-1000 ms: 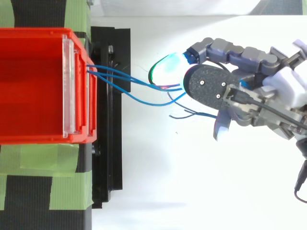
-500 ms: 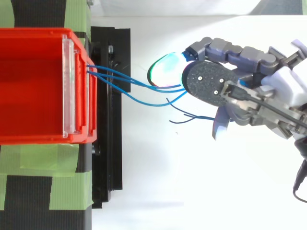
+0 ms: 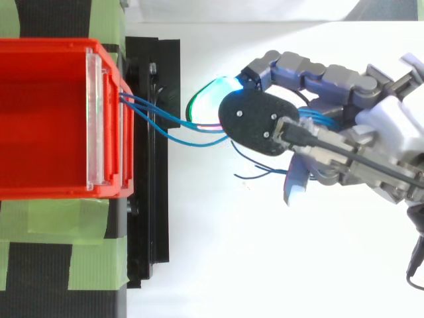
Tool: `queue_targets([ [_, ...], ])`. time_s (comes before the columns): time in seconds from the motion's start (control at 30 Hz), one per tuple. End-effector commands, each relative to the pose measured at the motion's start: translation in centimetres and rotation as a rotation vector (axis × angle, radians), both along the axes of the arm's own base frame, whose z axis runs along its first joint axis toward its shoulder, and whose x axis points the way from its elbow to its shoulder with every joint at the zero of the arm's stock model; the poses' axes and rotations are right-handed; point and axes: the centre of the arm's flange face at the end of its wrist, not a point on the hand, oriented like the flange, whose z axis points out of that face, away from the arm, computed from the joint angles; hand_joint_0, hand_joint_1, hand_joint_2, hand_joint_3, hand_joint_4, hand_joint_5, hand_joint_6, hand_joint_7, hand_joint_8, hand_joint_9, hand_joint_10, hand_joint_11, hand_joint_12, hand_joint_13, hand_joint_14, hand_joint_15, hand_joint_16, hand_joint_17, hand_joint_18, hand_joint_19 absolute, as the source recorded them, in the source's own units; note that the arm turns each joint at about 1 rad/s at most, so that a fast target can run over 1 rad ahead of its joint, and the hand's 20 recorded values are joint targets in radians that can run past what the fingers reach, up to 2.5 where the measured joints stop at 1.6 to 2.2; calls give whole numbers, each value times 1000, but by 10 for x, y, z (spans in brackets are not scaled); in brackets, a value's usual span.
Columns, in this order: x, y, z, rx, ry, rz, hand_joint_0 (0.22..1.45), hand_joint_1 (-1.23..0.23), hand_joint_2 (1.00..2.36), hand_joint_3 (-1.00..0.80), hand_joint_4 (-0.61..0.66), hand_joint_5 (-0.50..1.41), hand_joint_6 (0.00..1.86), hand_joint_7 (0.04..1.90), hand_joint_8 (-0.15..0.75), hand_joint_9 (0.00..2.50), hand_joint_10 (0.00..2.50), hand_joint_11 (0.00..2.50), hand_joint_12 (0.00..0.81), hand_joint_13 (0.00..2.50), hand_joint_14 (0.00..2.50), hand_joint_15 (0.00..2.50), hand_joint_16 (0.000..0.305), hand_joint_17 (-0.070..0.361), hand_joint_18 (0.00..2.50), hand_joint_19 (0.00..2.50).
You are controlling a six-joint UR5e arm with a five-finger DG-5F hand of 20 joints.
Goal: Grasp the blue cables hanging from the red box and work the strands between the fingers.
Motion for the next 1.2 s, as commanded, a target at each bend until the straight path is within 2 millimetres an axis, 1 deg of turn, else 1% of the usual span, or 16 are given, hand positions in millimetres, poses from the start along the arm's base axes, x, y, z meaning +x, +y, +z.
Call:
queue_targets([
  [0.0, 2, 4, 0, -4, -1, 8, 865, -692, 1012, -662, 230, 403, 12, 1329, 524, 1955, 2500, 2500, 623, 1986, 2500, 1614, 246, 185, 2500, 585],
  [0.13, 5, 9, -1, -13, -3, 16, 863, -710, 1012, -648, 213, 354, 1, 1426, 524, 1955, 2500, 2500, 623, 1986, 2500, 1614, 246, 185, 2500, 585],
  [0.2, 6, 10, -2, -17, -2, 19, 857, -717, 1011, -667, 214, 327, 20, 1434, 524, 1955, 2500, 2500, 623, 1986, 2500, 1614, 246, 185, 2500, 585],
  [0.27, 7, 12, -2, -20, -2, 21, 852, -723, 1011, -681, 222, 304, 64, 1426, 524, 1955, 2500, 2500, 623, 1986, 2500, 1614, 246, 185, 2500, 585],
  [0.4, 8, 12, -3, -19, -5, 21, 859, -759, 1010, -700, 218, 226, 208, 1370, 524, 1955, 2500, 2500, 623, 1986, 2500, 1614, 246, 185, 2500, 585],
  [0.5, 8, 13, -2, -20, -2, 26, 861, -767, 1009, -719, 219, 192, 278, 1331, 524, 1955, 2500, 2500, 623, 1986, 2500, 1614, 246, 185, 2500, 585],
  [0.6, 9, 13, -2, -20, -3, 28, 861, -776, 1009, -726, 219, 171, 299, 1324, 524, 1955, 2500, 2500, 623, 1986, 2500, 1614, 246, 185, 2500, 585],
  [0.67, 9, 13, -3, -20, -4, 27, 878, -786, 1012, -670, 217, 163, 310, 1328, 524, 1955, 2500, 2500, 623, 1986, 2500, 1614, 246, 185, 2500, 585],
  [0.7, 9, 13, -3, -20, -4, 27, 902, -785, 1013, -603, 213, 153, 340, 1315, 524, 1955, 2500, 2500, 623, 1986, 2500, 1614, 246, 185, 2500, 585],
  [0.73, 9, 13, -3, -21, -3, 27, 952, -783, 1015, -456, 213, 149, 356, 1302, 524, 1955, 2500, 2500, 623, 1986, 2500, 1614, 246, 185, 2500, 585],
  [0.83, 10, 13, -4, -24, 0, 29, 995, -773, 1015, -202, 219, 134, 437, 1246, 524, 1955, 2500, 2500, 623, 1986, 2500, 1614, 246, 185, 2500, 585],
  [0.97, 10, 14, -4, -33, 11, 32, 1023, -752, 1014, -162, 231, 143, 462, 1225, 524, 1955, 2500, 2500, 623, 1986, 2500, 1614, 246, 185, 2500, 585],
  [1.07, 10, 13, -3, -31, 8, 30, 1071, -724, 1014, -147, 230, 175, 442, 1236, 524, 1955, 2500, 2500, 623, 1986, 2500, 1614, 246, 185, 2500, 585],
  [1.13, 10, 13, -4, -32, 10, 30, 1114, -711, 1012, -91, 231, 212, 432, 1240, 524, 1955, 2500, 2500, 623, 1986, 2500, 1614, 246, 185, 2500, 585],
  [1.17, 10, 13, -4, -32, 10, 30, 1115, -710, 1011, -88, 230, 215, 428, 1244, 524, 1955, 2500, 2500, 623, 1986, 2500, 1614, 246, 185, 2500, 585],
])
